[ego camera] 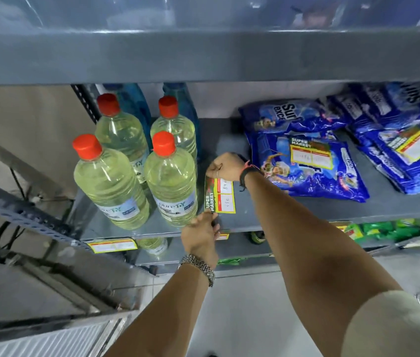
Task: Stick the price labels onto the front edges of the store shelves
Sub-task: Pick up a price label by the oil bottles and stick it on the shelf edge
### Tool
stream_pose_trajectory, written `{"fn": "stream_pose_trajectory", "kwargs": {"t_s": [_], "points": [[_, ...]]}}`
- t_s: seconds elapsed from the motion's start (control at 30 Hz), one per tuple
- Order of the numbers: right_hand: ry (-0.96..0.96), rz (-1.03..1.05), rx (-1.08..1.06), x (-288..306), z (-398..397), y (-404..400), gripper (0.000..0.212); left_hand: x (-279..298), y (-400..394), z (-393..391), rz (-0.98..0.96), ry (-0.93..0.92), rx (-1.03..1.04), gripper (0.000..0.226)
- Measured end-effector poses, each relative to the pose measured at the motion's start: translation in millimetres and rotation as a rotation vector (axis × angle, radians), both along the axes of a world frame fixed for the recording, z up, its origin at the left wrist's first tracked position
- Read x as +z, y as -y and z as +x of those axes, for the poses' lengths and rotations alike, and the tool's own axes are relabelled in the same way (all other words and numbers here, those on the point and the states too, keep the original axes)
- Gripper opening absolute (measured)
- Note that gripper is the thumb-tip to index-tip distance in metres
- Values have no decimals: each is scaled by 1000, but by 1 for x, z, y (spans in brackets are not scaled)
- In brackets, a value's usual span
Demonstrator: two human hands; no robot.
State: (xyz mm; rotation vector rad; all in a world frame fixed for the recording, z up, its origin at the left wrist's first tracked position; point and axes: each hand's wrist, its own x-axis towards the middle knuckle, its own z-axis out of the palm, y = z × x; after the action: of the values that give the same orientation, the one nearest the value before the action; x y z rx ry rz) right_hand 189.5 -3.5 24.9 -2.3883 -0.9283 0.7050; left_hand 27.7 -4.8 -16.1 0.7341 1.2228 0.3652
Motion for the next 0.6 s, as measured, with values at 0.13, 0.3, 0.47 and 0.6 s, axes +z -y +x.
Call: {"fn": "stream_pose_trajectory", "kwargs": {"t_s": [0.13,0.3,0.47,0.6], "points": [[-27,118,-50,25,4,21,25,7,7,-1,-17,69,107,6],[-120,265,-175,64,-3,72,19,40,19,5,45,296,62,12],[-318,499,-405,97,-27,134,27,80,18,12,128,428,-50,27],[-303,636,-470,107,-50,170,17,112,20,17,235,487,-133,17]]}}
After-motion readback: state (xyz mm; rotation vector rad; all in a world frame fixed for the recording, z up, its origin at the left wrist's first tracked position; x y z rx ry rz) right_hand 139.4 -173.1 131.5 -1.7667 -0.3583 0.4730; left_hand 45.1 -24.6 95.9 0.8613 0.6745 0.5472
